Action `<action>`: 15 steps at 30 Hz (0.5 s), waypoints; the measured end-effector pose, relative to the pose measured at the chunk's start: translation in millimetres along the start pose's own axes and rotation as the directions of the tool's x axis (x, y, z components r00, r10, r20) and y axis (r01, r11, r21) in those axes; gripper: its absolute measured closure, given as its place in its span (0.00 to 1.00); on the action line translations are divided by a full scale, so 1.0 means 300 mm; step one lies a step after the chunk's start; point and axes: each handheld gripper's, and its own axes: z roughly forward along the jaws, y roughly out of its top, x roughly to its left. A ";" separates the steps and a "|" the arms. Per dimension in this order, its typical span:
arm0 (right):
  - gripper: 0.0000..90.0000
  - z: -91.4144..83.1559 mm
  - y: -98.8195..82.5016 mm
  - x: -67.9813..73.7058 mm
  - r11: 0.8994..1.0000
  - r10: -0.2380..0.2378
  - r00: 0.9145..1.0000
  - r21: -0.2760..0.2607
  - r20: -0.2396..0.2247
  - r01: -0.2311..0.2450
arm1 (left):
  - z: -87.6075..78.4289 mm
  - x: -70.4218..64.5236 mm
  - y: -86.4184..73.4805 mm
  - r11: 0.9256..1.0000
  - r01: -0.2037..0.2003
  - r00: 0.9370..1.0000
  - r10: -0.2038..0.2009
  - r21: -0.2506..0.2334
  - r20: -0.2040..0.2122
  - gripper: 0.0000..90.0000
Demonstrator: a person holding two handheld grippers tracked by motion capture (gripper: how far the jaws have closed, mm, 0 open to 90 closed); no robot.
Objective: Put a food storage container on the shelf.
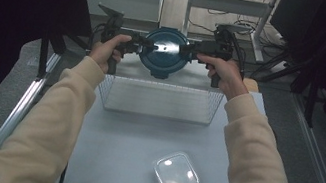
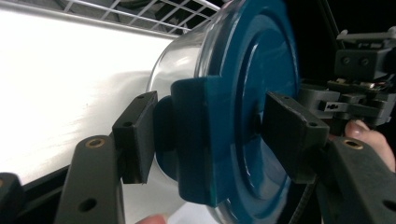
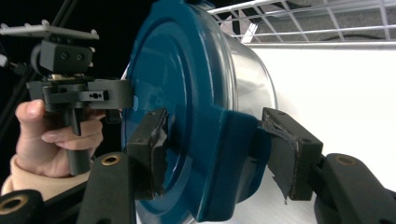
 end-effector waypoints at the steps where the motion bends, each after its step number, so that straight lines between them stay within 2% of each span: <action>1: 0.46 0.000 0.000 0.000 1.000 0.000 1.000 0.000 0.000 0.000 | 0.000 0.000 0.000 1.000 0.000 1.000 0.000 0.000 0.000 0.42; 2: 0.42 0.015 0.001 -0.014 1.000 0.023 1.000 0.017 -0.001 -0.023 | 0.013 0.010 0.005 1.000 0.018 1.000 -0.018 0.005 -0.006 0.41; 3: 0.42 0.015 0.001 -0.014 1.000 0.023 1.000 0.017 -0.001 -0.023 | 0.013 0.010 0.005 1.000 0.018 1.000 -0.018 0.005 -0.006 0.40; 4: 0.41 0.030 0.004 -0.043 0.996 0.082 0.997 0.031 -0.012 -0.081 | 0.026 0.026 0.006 0.999 0.037 0.999 -0.037 0.009 -0.001 0.39; 5: 0.42 0.035 0.004 -0.053 0.994 0.102 0.995 0.033 -0.017 -0.101 | 0.027 0.027 0.007 0.999 0.034 0.999 -0.034 -0.005 0.002 0.39; 11: 0.41 0.033 0.004 -0.058 0.994 0.106 0.994 0.015 -0.018 -0.106 | 0.029 0.029 0.004 0.999 0.031 1.000 -0.031 -0.015 0.005 0.39; 12: 0.38 0.034 0.000 -0.049 0.996 0.091 0.996 0.007 -0.003 -0.091 | 0.029 0.027 0.002 0.999 0.023 1.000 -0.023 -0.024 -0.002 0.38; 13: 0.34 0.035 -0.005 -0.039 0.997 0.075 0.997 0.000 0.008 -0.075 | 0.025 0.019 -0.002 0.999 -0.006 0.999 0.004 -0.052 -0.036 0.36; 14: 0.30 0.033 -0.009 -0.029 0.998 0.053 0.998 -0.016 0.025 -0.053 | 0.010 0.000 -0.012 0.993 -0.064 0.995 0.055 -0.099 -0.088 0.34; 15: 0.30 0.033 -0.009 -0.029 0.998 0.053 0.998 -0.016 0.025 -0.053 | 0.010 0.000 -0.012 0.993 -0.064 0.995 0.055 -0.099 -0.088 0.31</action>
